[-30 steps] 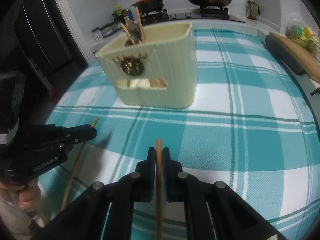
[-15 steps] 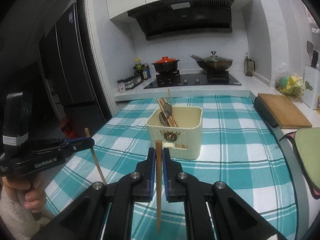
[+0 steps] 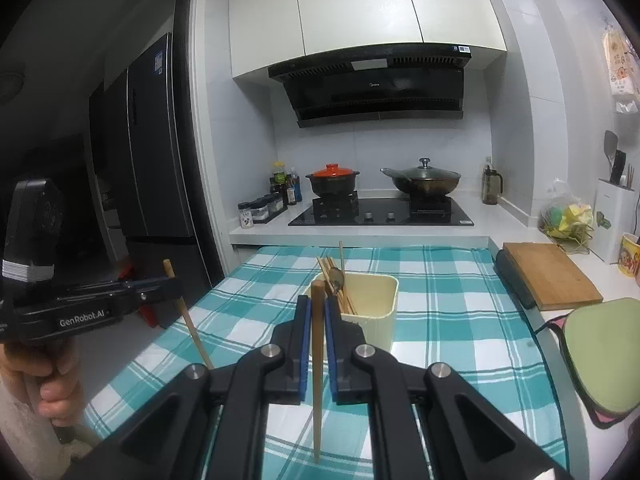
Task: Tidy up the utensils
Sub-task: 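Carry both chopsticks up over the cream holder with both tools, then open both tools to drop the chopsticks into the cream holder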
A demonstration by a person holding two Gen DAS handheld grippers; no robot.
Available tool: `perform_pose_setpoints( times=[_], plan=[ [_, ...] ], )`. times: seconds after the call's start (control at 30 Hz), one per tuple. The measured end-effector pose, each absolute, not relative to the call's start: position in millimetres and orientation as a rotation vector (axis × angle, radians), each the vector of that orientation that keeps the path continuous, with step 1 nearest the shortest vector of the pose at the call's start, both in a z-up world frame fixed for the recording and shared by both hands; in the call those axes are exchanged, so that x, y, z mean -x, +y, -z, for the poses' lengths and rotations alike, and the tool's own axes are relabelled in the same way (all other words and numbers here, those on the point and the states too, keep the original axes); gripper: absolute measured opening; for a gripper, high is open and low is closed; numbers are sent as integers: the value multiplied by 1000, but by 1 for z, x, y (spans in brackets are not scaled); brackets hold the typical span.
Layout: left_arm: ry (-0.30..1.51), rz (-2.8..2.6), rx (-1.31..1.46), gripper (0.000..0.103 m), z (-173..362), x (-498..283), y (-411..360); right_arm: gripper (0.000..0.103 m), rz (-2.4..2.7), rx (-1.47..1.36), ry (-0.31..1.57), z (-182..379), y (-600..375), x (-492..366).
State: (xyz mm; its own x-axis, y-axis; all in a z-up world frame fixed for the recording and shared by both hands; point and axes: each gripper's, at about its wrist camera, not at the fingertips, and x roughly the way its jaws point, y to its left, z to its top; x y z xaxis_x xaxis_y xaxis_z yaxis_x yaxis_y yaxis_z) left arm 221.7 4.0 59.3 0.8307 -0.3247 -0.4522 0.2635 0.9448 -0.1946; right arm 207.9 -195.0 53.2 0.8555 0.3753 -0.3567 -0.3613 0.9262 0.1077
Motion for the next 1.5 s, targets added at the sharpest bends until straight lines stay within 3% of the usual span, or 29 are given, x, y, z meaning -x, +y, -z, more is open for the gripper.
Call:
perform_pose_setpoints(
  times=[0.23,0.4,0.57,0.83,1.0,1.07,1.1,1.17,1.2,1.27,1.33,1.4,1.5],
  plan=[
    [377,270,118,4,-113,-284,6,7,-380,5,293,-100,-189,-262],
    [339,235,125,4,-122,-349,0,7,-367,41,228,-128,-178,-324],
    [442,234,141,4,-86,-415,-13,7,-368,70,246,-118,-168,-386],
    [723,229,141,4,8,-484,-29,7,-399,95,537,-37,-161,-469],
    [783,188,113,6,35,-503,-27,9,-447,30,689,4,-161,-503],
    [784,172,95,22,36,-503,-24,9,-481,-14,729,15,-161,-512],
    [778,165,90,40,35,-500,-22,17,-483,-29,743,17,-161,-516],
    [743,155,83,63,27,-488,-16,33,-468,-74,733,14,-167,-515],
    [721,151,72,69,21,-480,-14,41,-463,-97,716,12,-171,-511],
    [681,145,35,76,11,-461,-11,45,-442,-123,682,0,-181,-498],
    [641,117,0,96,1,-433,-10,48,-419,-113,654,-11,-183,-484],
    [595,80,-26,102,-5,-405,-10,65,-391,-100,615,-24,-189,-459],
    [565,27,-71,102,-7,-359,-13,74,-343,-104,571,-37,-196,-417]
  ],
)
